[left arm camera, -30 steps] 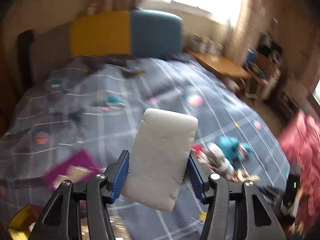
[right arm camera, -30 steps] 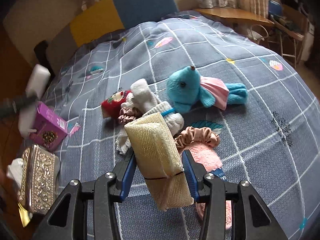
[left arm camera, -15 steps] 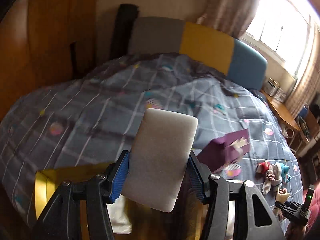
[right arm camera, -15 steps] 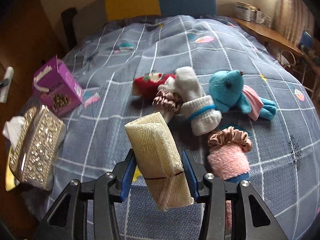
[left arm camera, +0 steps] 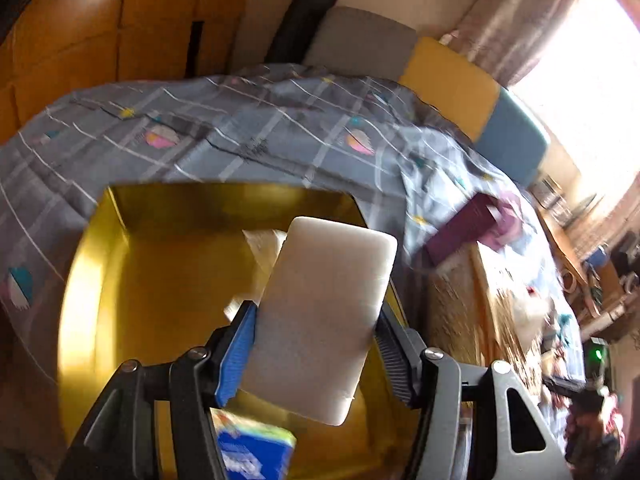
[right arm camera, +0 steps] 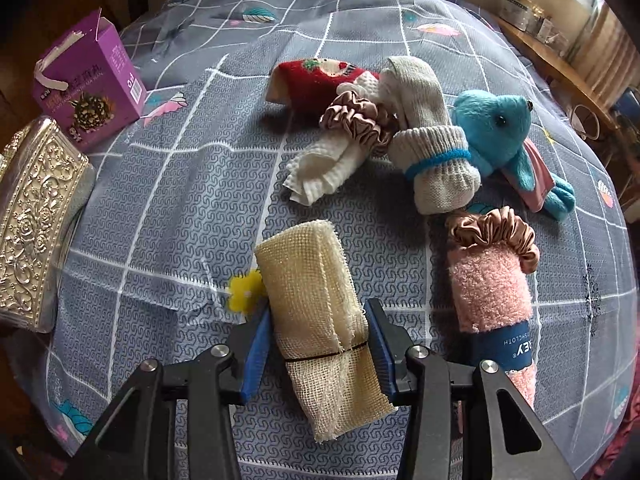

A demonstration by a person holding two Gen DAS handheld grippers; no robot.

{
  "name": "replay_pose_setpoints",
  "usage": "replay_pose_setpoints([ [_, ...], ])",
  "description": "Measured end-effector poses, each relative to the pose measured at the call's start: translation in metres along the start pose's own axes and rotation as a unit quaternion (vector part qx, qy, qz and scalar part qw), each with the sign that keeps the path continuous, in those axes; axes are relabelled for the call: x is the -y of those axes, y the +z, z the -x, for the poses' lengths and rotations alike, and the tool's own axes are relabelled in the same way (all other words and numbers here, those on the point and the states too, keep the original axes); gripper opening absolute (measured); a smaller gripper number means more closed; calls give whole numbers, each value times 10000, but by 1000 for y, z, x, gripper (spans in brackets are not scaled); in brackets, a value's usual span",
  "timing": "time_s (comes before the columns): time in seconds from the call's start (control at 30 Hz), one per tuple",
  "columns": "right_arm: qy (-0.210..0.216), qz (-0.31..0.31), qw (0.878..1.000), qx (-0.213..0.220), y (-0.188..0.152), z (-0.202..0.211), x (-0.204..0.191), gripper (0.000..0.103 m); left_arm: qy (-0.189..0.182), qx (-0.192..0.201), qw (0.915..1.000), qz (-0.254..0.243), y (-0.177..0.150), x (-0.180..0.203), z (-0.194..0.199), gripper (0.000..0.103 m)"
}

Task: Organize soft objects
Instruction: 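Carry the white sponge into the gold tray and open the left tool, then carry the cream loofah into the gold tray and release it with the right tool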

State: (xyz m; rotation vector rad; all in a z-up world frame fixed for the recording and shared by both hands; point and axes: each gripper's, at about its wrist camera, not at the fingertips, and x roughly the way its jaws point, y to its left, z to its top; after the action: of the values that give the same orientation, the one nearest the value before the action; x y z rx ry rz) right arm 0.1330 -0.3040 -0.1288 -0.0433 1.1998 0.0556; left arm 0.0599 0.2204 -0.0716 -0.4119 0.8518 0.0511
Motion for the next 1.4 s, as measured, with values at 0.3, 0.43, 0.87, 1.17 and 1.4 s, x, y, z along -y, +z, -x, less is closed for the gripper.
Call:
replay_pose_setpoints([
  [0.3,-70,-17,10000,-42,-3,-3,1,48,-248,-439,9985,-223,-40,24,-17,71],
  [0.43,-87,-15,10000,-34,-1,-8,-6,48,-6,-313,9980,-552,-47,32,-13,81],
  [0.87,-125,-442,9988,193,20,10,-8,46,739,203,9895,-1224,-50,42,13,81],
  [1.17,354,-319,9937,1018,105,74,-69,46,661,345,9894,-1248,-49,43,25,81],
  [1.4,1107,729,9760,1730,134,131,-166,46,621,373,9908,-1140,-48,36,27,81],
])
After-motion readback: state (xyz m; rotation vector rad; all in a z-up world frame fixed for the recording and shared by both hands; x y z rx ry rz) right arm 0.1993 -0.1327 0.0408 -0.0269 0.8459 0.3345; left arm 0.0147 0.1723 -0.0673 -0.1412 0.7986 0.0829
